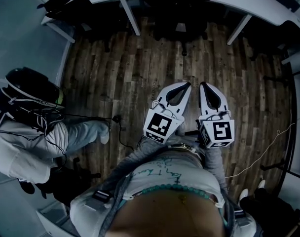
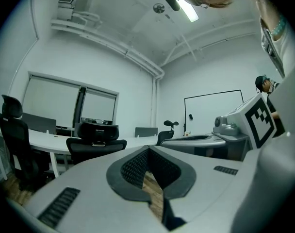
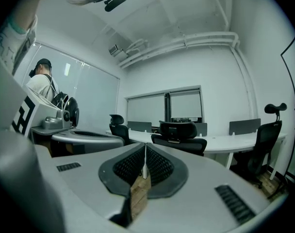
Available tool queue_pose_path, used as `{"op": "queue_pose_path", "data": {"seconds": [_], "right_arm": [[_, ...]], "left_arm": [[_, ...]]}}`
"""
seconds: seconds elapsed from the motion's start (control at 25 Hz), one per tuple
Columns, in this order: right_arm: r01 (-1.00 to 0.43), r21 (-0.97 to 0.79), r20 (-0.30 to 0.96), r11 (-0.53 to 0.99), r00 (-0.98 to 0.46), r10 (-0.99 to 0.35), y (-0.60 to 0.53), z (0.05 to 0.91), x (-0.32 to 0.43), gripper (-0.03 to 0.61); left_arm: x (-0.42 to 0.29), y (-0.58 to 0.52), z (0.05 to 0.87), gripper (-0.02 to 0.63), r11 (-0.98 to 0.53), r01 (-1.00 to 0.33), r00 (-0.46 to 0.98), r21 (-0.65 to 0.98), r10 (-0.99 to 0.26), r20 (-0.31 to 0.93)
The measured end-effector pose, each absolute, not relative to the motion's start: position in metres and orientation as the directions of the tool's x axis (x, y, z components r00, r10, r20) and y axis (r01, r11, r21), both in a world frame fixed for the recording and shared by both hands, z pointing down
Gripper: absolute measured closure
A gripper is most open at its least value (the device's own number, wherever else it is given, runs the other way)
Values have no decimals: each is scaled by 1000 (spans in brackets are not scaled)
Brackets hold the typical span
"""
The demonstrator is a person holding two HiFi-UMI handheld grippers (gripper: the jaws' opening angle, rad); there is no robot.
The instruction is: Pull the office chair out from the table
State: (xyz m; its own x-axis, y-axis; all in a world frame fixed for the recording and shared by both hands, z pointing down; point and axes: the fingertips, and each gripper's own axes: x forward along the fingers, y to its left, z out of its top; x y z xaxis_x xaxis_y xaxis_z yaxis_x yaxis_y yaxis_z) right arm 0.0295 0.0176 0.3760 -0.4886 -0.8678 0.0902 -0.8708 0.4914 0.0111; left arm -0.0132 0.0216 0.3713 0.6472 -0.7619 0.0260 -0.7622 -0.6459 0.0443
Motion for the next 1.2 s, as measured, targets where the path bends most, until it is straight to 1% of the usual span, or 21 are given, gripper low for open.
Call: {"op": "queue_pose_path", "data": {"seconds": [0.24, 0.48, 0.92, 1.2], "right_arm": [[-881, 29, 106, 472, -466, -878, -4, 379, 14, 558], [-874, 14, 109, 486, -482, -870, -20, 383, -8, 558], [-863, 1, 115, 506, -502, -857, -58, 383, -6, 558], [-833, -1, 114, 554, -550, -827, -103, 375, 4, 558]], "left_arm": [[-39, 3, 373, 603, -637, -769, 638, 48, -769, 21], [-61, -13, 377, 603, -623, -780, 625, 62, -780, 29], [-55, -48, 375, 603, -609, -790, 612, 67, -790, 30], [-38, -93, 369, 603, -590, -803, 594, 79, -804, 30]]}}
